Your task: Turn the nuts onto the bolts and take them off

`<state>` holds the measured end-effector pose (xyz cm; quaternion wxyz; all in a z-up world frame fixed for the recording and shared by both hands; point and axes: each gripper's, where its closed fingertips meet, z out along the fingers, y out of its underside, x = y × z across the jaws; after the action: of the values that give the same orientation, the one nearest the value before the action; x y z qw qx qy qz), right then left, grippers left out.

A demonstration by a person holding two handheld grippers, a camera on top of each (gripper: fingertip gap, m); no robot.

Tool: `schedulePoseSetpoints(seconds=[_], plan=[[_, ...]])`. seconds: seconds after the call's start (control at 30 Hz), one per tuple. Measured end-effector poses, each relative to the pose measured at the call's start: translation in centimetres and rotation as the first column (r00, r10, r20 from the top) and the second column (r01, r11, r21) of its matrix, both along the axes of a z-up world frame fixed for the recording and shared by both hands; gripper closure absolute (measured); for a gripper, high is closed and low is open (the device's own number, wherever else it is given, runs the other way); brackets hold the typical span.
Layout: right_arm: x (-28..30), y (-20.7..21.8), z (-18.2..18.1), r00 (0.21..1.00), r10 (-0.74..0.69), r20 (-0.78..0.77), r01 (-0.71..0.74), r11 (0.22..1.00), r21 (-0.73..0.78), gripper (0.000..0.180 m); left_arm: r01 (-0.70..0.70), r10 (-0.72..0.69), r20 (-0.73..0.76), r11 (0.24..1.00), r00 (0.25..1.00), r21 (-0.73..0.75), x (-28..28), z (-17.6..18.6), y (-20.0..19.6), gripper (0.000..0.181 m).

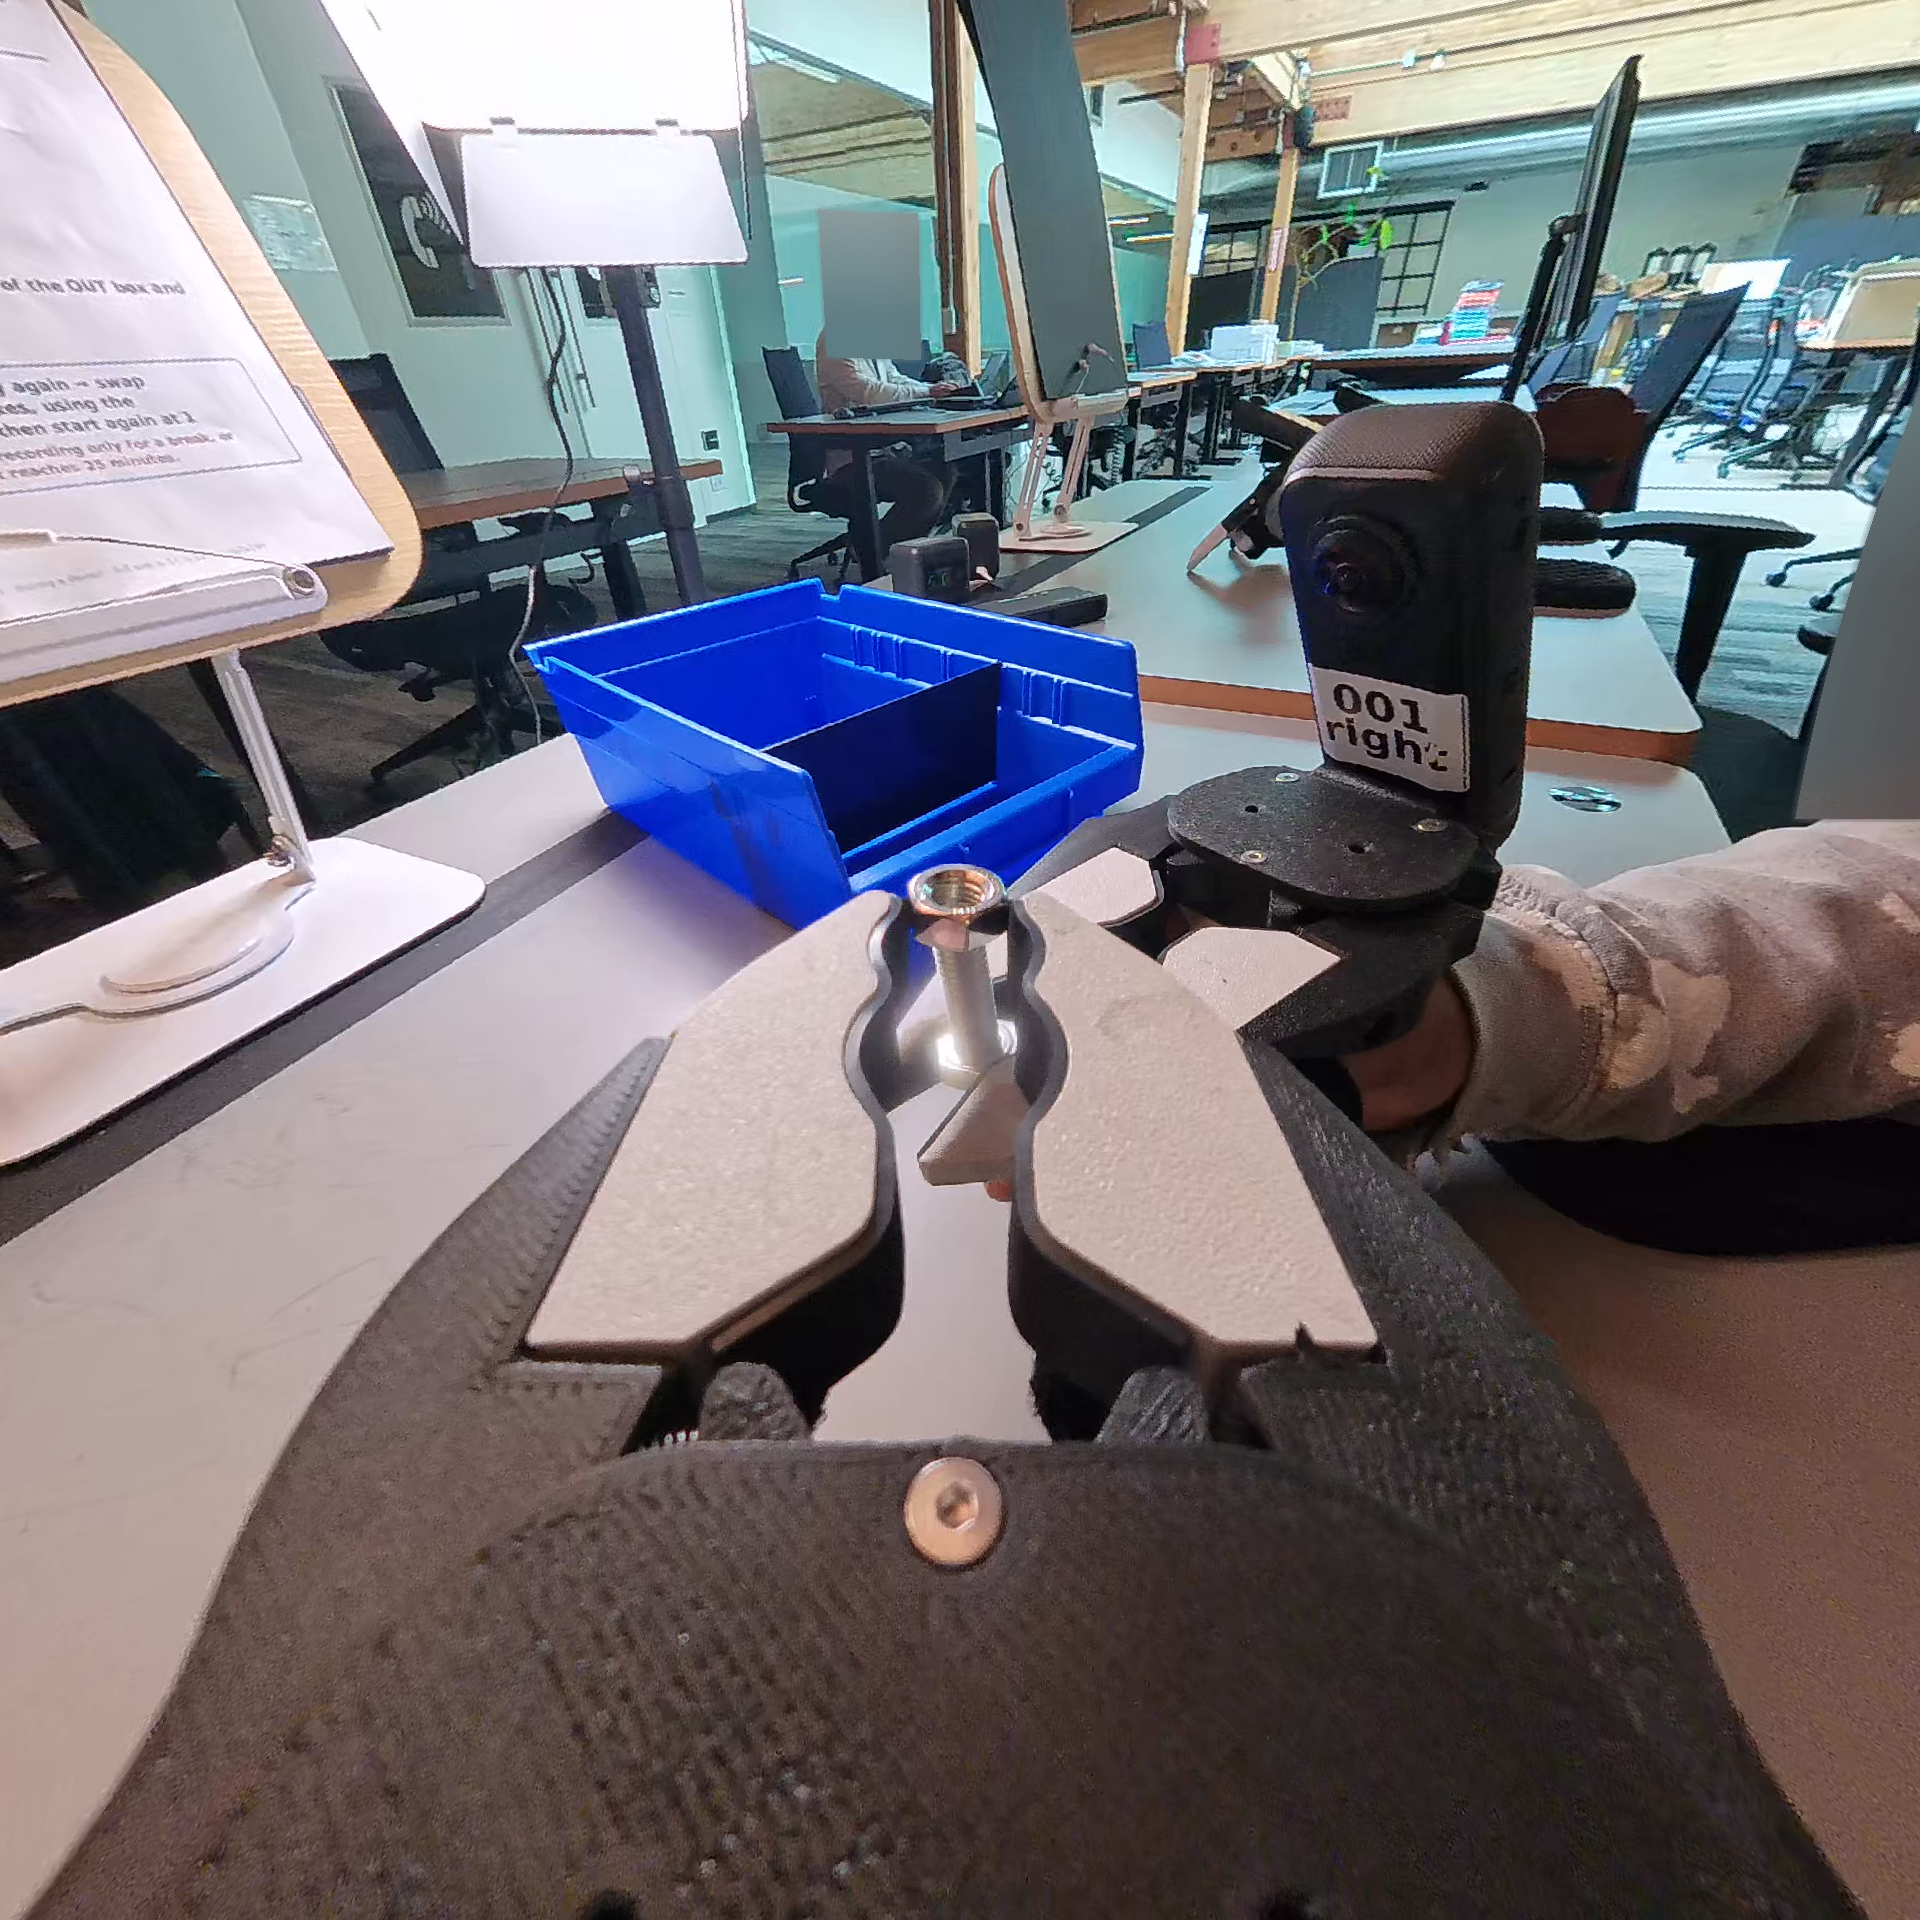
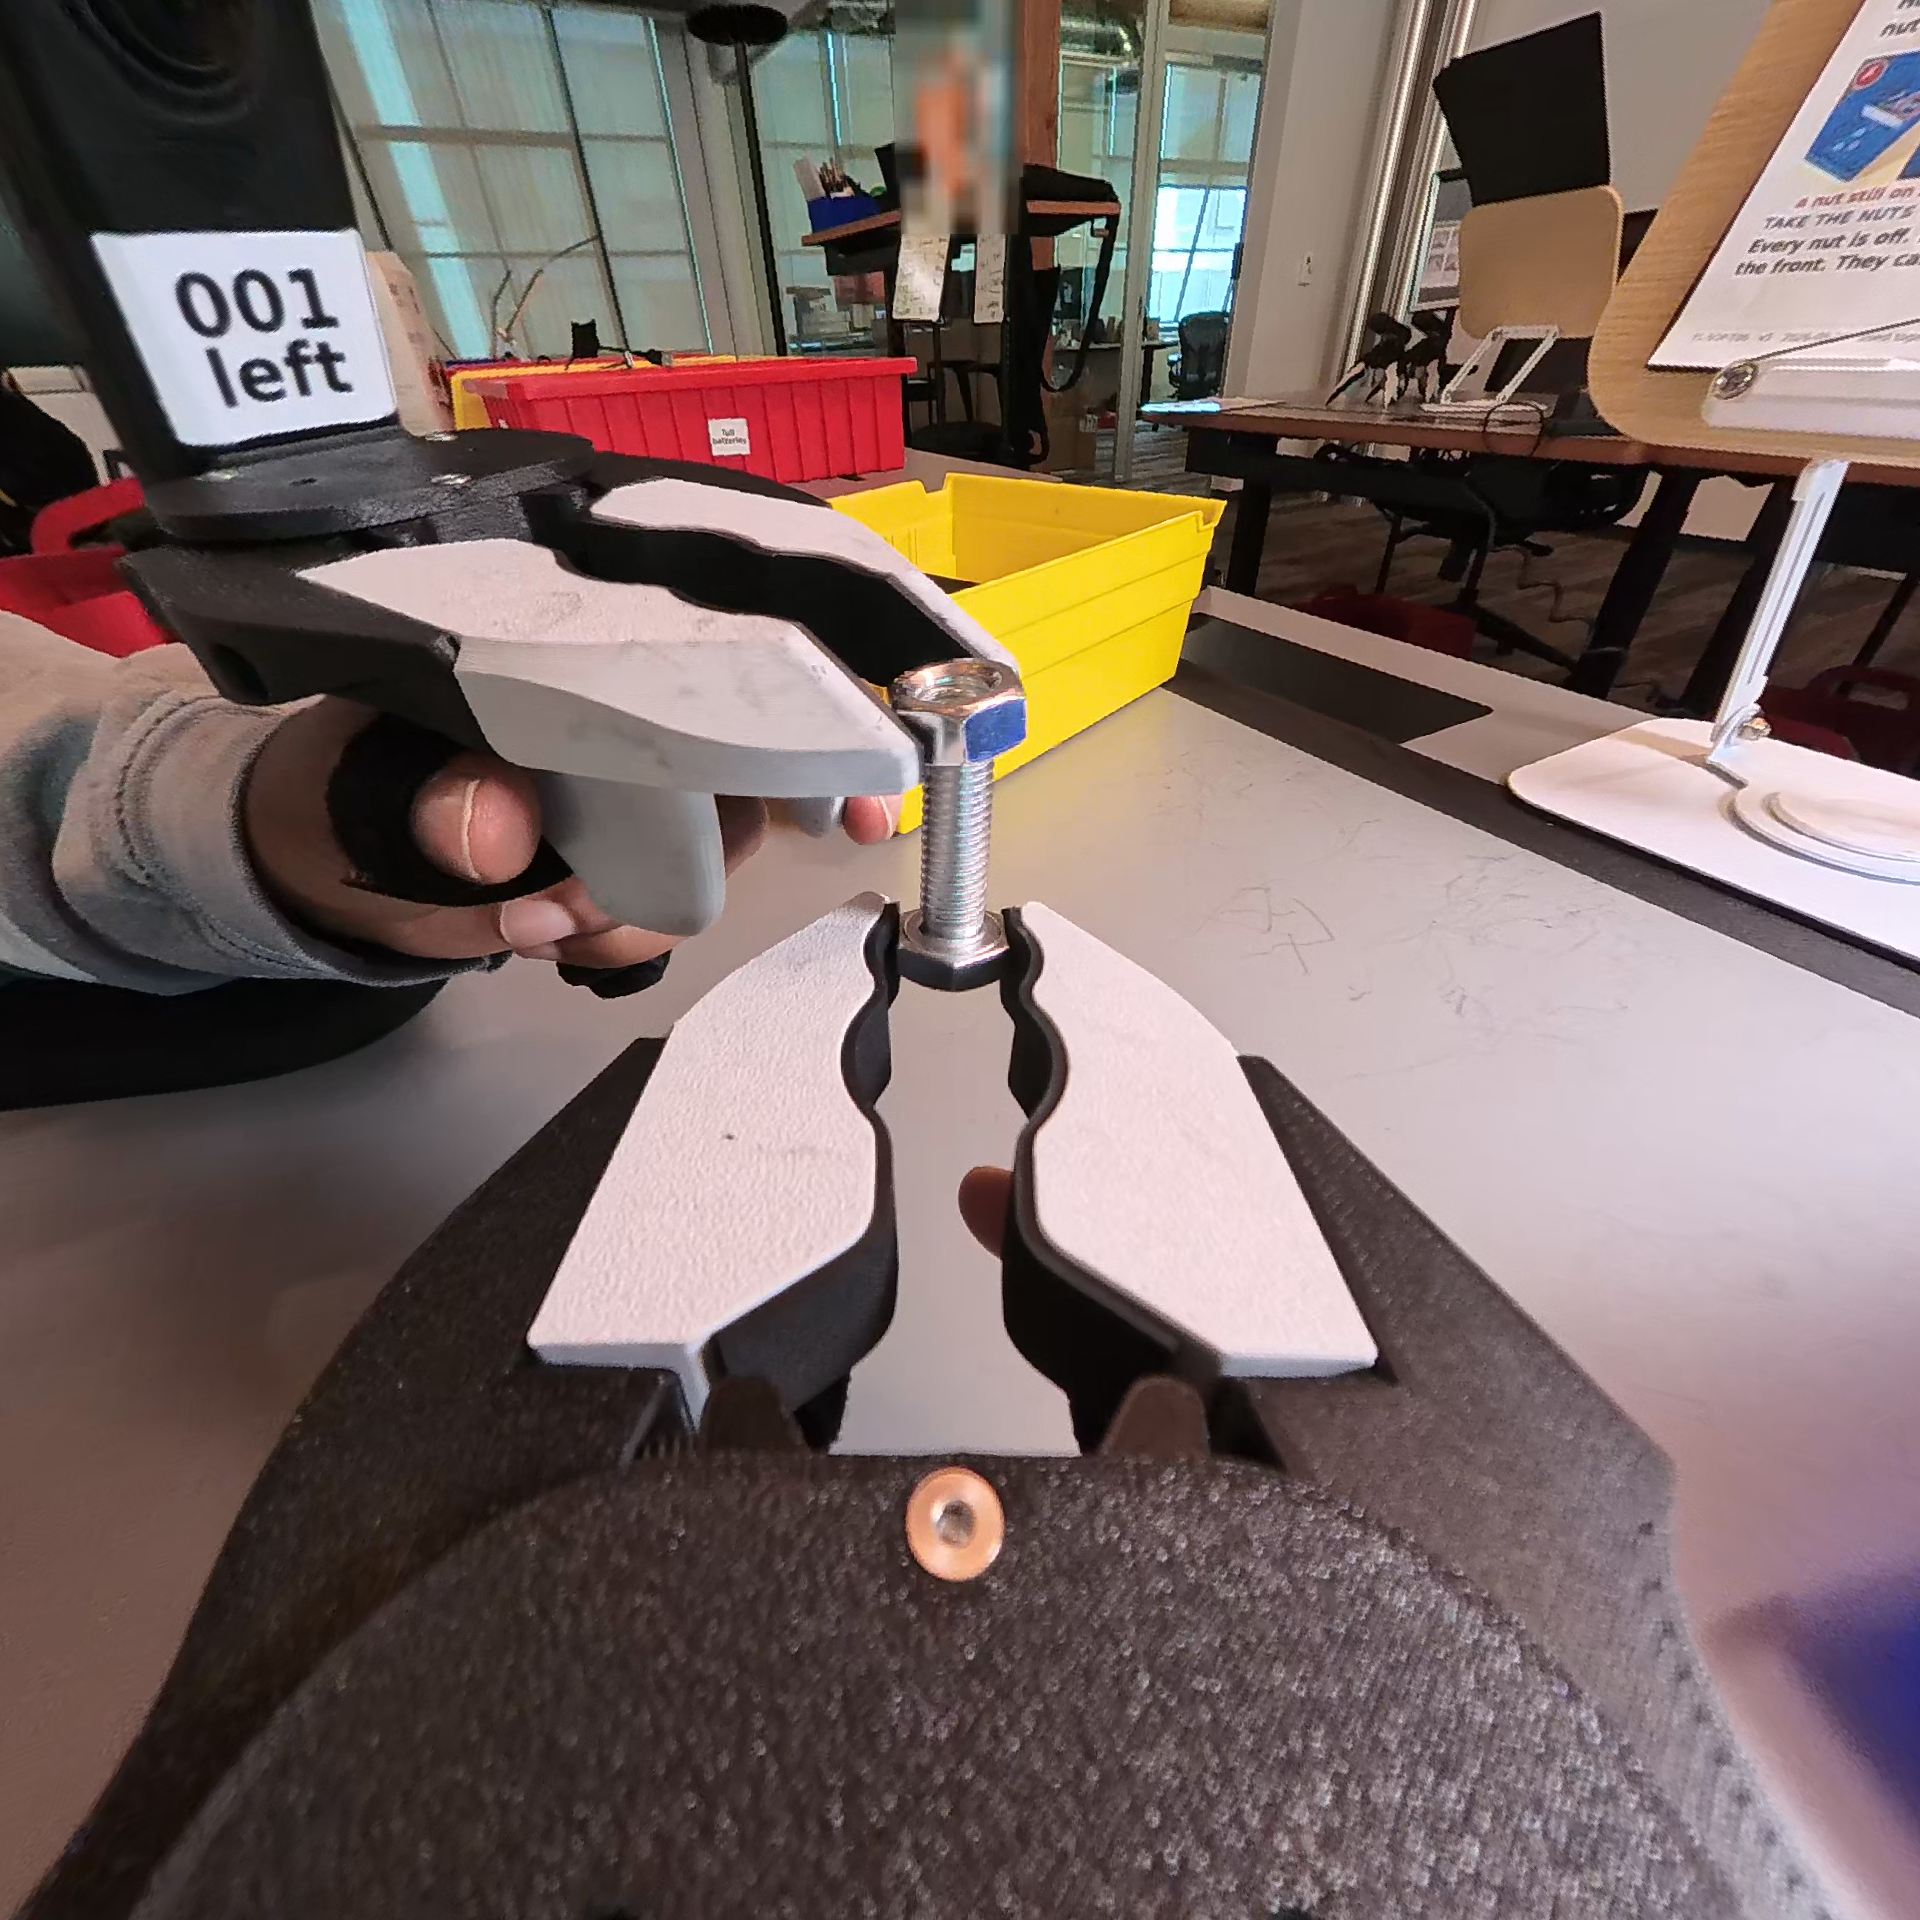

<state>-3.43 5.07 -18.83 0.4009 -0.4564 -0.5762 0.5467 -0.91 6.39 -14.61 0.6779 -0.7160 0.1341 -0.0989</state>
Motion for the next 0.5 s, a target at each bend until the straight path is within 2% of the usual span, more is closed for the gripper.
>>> schedulePoseSetpoints(seconds=[0.3, 0.5], plan=[[0.6, -1.0, 1.1, 0.995, 0.075, -0.064, -0.074, 0.997, 0.017, 0.161, 0.153, -0.152, 0.06, 0.988, 0.987, -0.018, 1.1, 0.9, -0.9, 0.162], [1.0, -1.9, 1.1, 0.988, 0.147, -0.047, -0.144, 0.988, 0.058, 0.161, 0.262, -0.262, 0.01, 0.962, 0.965, -0.077, 1.4, 0.9, -1.9, 0.163]])
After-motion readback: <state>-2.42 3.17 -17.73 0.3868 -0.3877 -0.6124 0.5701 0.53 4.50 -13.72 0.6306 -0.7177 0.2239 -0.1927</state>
